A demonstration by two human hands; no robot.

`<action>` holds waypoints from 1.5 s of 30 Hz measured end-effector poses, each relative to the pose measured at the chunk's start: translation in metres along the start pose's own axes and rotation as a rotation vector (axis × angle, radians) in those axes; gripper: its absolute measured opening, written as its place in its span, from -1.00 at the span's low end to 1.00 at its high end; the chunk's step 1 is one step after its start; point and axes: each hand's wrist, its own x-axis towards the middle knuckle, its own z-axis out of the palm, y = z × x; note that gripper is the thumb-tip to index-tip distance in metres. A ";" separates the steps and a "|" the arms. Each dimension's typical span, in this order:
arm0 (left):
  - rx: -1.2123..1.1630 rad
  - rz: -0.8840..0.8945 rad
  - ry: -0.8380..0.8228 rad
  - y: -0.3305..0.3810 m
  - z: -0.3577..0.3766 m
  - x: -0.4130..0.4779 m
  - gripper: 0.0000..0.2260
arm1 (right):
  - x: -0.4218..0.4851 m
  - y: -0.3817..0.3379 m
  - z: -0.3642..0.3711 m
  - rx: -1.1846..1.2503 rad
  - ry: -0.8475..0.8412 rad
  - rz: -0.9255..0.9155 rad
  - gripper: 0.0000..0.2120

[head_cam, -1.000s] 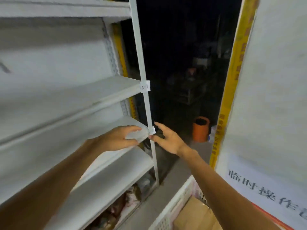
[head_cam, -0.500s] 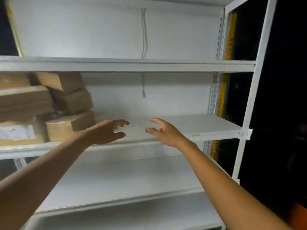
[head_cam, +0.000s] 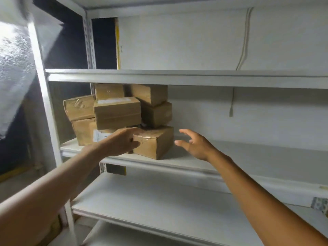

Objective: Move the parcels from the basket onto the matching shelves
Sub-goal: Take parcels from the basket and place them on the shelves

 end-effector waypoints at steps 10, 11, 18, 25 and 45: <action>0.124 -0.075 0.266 -0.079 -0.028 0.017 -0.53 | 0.110 -0.021 0.047 0.103 -0.082 -0.143 -0.44; 0.155 -0.087 0.284 -0.087 -0.030 0.017 -0.51 | 0.121 -0.025 0.052 0.128 -0.095 -0.159 -0.43; 0.214 -0.375 0.330 -0.135 -0.044 0.022 -0.32 | 0.183 -0.059 0.091 0.347 -0.116 -0.165 -0.40; -0.023 -0.327 0.236 -0.176 -0.048 0.034 -0.41 | 0.214 -0.076 0.127 0.499 0.079 -0.116 -0.42; -0.585 -0.114 0.449 -0.227 -0.037 0.043 -0.37 | 0.228 -0.094 0.160 0.675 0.318 0.094 -0.74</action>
